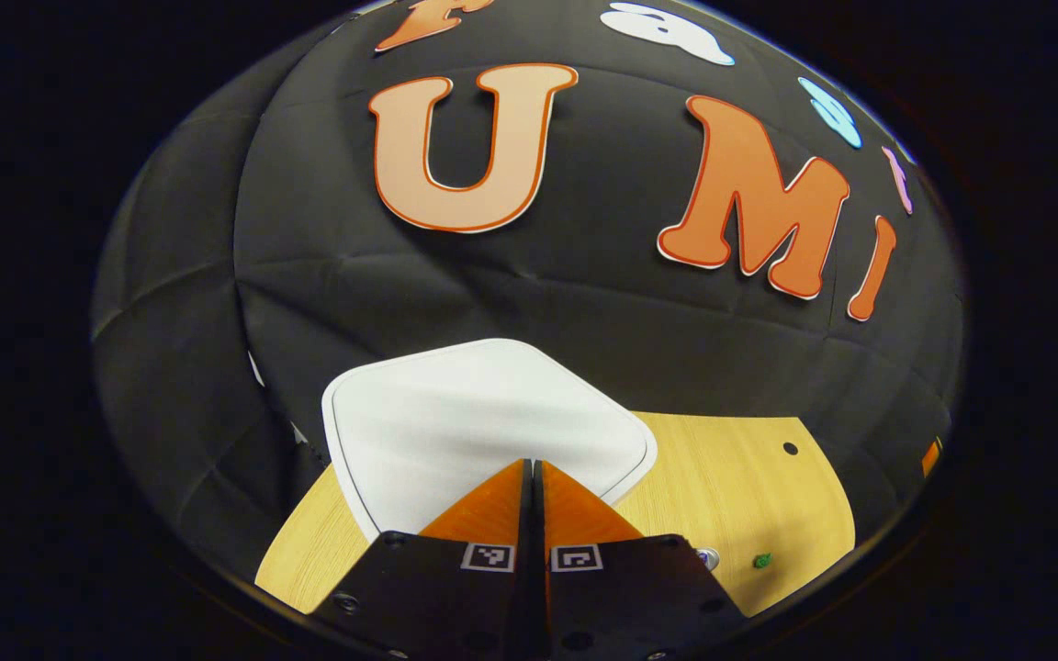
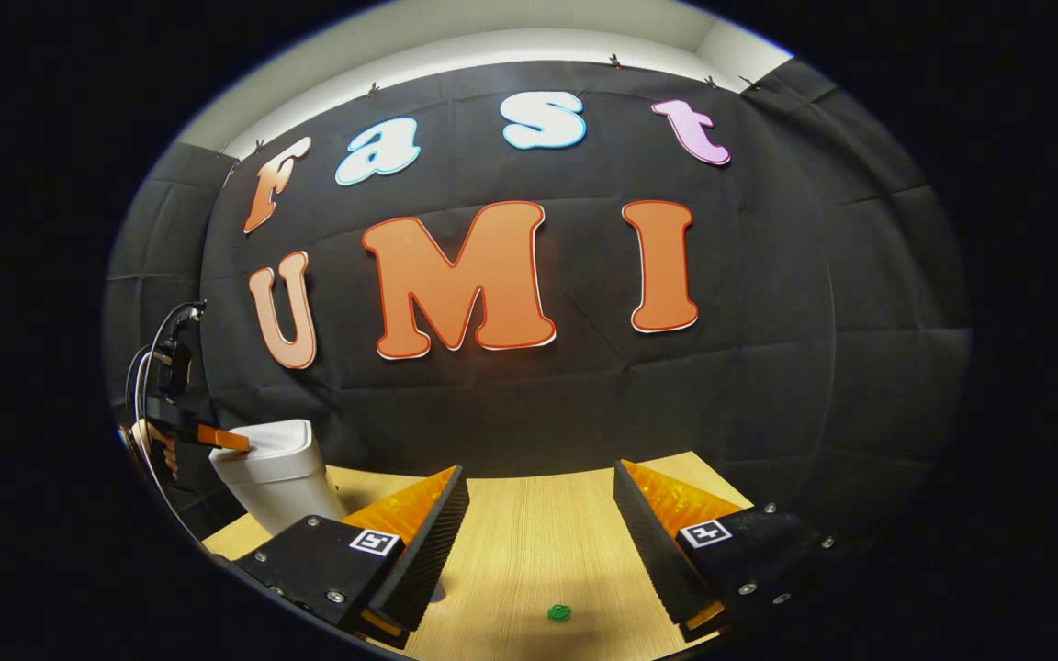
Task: Press the lid of the desktop garbage bin to open it, pick up the crumpled paper on the desktop and throw it into the bin, then pick up the pop can on the desktop and drop it into the bin, and finally close the garbage bin lid.
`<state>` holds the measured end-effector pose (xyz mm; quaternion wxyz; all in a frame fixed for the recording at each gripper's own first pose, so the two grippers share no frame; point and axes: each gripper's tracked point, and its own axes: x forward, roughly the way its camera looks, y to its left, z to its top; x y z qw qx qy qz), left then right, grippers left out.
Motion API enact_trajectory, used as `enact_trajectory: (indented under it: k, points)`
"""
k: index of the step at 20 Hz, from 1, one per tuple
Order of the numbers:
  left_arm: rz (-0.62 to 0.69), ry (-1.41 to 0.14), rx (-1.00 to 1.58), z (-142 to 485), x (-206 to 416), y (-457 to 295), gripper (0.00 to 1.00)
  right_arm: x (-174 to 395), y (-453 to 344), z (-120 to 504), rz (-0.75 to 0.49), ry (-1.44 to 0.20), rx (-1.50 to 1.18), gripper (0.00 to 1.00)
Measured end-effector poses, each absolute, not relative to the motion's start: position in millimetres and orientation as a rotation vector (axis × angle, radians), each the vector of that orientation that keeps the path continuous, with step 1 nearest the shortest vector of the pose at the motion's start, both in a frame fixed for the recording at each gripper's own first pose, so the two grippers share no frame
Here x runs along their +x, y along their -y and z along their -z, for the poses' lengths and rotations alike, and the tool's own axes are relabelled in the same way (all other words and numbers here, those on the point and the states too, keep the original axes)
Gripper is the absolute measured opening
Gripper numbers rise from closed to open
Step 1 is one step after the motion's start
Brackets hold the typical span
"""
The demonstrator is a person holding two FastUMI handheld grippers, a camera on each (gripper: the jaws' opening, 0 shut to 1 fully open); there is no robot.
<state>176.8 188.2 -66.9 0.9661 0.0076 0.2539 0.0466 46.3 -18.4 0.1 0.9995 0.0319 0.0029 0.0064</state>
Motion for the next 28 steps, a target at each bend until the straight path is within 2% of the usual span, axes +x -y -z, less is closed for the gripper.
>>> enact_trajectory:
  k: [1, 4, 8, 12, 13, 18, 19, 22, 28]
  points:
    - [-0.094, -0.502, 0.038, 63.0, 176.9, -187.5, 0.02, 45.2, 19.0, -2.1, -0.012, -0.002, 0.061, 0.95]
    - [-0.115, -0.434, 0.104, 38.5, 173.6, -185.4, 0.00, 42.6, 27.2, -7.3, 0.007, 0.012, 0.063, 0.94]
    - [-0.129, -0.229, 0.133, -26.0, 161.2, -167.0, 0.00, 39.5, 30.8, -3.6, 0.022, 0.000, 0.065, 0.94]
    - [-0.106, -0.121, 0.087, -49.5, 118.0, -138.6, 0.02, 35.4, 24.9, -3.3, 0.004, -0.007, 0.072, 0.95]
    - [-0.123, -0.106, 0.076, -51.1, 111.1, -136.5, 0.07, 34.1, 23.8, -3.1, -0.006, -0.011, 0.075, 0.95]
    - [-0.079, -0.057, 0.041, -53.0, 77.9, -107.5, 0.68, 31.7, 35.3, 8.4, -0.001, -0.045, 0.073, 0.94]
    - [-0.070, -0.057, 0.038, -50.2, 72.7, -103.3, 0.70, 30.7, 39.1, 13.1, 0.004, -0.057, 0.071, 0.94]
    - [-0.071, -0.052, 0.027, -34.4, 58.0, -94.3, 0.96, 33.6, 43.8, 45.4, 0.000, -0.143, 0.060, 0.95]
    - [-0.088, -0.102, 0.069, 23.5, 20.8, -86.8, 0.95, 44.5, 33.9, 191.9, -0.052, -0.522, -0.065, 0.95]
